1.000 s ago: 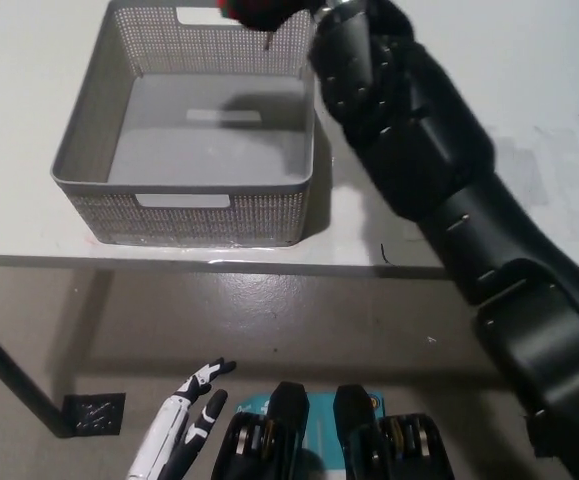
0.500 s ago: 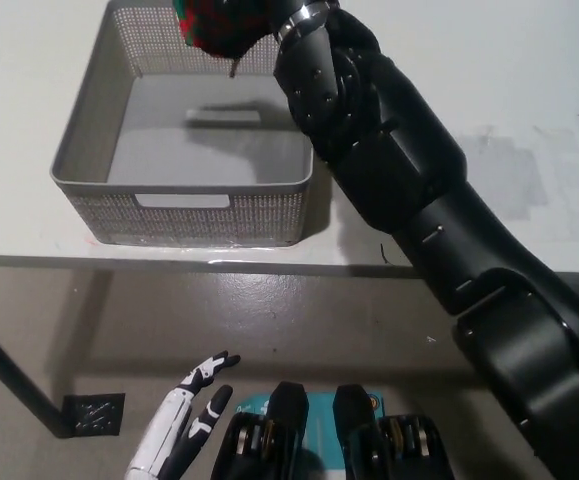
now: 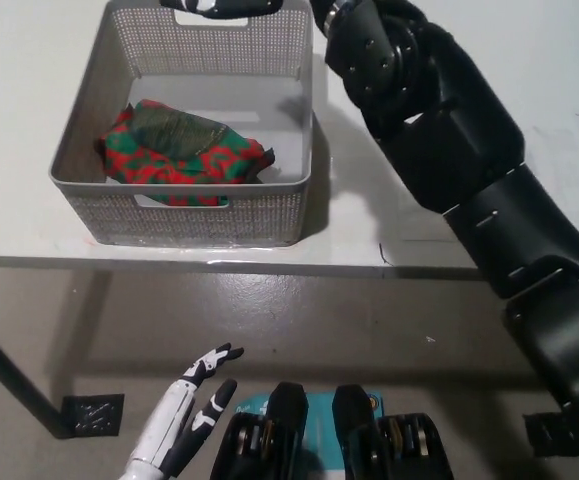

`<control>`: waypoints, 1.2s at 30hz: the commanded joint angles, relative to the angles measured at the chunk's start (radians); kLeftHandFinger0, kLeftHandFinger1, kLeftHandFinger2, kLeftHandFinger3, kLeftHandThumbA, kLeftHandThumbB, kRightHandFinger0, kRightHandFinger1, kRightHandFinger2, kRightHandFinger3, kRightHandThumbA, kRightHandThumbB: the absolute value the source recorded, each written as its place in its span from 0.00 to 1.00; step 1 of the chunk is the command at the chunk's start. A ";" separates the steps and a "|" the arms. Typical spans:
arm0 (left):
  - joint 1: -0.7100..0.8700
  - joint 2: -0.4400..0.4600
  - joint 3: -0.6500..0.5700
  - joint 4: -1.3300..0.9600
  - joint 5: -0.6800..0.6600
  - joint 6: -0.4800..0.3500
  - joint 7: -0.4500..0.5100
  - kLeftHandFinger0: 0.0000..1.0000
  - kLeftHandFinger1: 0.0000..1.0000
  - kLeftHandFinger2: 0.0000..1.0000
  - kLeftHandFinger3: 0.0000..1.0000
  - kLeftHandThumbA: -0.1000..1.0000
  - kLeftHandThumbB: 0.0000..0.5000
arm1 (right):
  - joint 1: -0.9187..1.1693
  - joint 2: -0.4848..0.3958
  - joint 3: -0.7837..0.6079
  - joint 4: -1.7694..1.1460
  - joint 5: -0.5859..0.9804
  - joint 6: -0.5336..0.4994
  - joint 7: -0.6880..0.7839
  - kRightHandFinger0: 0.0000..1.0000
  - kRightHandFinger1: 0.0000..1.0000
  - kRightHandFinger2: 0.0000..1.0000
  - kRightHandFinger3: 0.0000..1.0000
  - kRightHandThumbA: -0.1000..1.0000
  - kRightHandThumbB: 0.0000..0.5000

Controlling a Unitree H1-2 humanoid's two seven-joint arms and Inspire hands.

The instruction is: Use the right hand to pick up a bag of coffee beans on the right hand side and place it into a container on the left hand side

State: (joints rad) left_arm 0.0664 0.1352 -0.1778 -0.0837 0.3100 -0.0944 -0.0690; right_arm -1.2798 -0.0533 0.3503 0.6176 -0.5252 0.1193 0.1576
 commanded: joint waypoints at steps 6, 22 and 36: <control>-0.006 0.020 -0.010 -0.045 0.023 -0.015 -0.010 1.00 1.00 1.00 1.00 1.00 0.49 | 0.044 -0.088 -0.043 -0.237 0.034 0.042 0.069 1.00 1.00 1.00 1.00 1.00 0.90; -0.018 0.024 0.002 -0.030 0.003 -0.014 -0.018 1.00 1.00 1.00 1.00 1.00 0.53 | 0.631 -0.176 -0.335 -1.064 0.307 -0.002 0.016 1.00 1.00 1.00 1.00 1.00 0.74; -0.025 0.018 0.009 -0.013 -0.022 -0.004 -0.024 1.00 1.00 1.00 1.00 1.00 0.58 | 1.215 -0.040 -0.342 -0.966 0.521 -0.337 0.005 1.00 1.00 1.00 1.00 1.00 0.68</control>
State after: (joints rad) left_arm 0.0595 0.1461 -0.1753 -0.0887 0.3166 -0.0869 -0.0829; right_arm -0.1323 -0.1285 0.0260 -0.3733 -0.1844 0.0112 0.1987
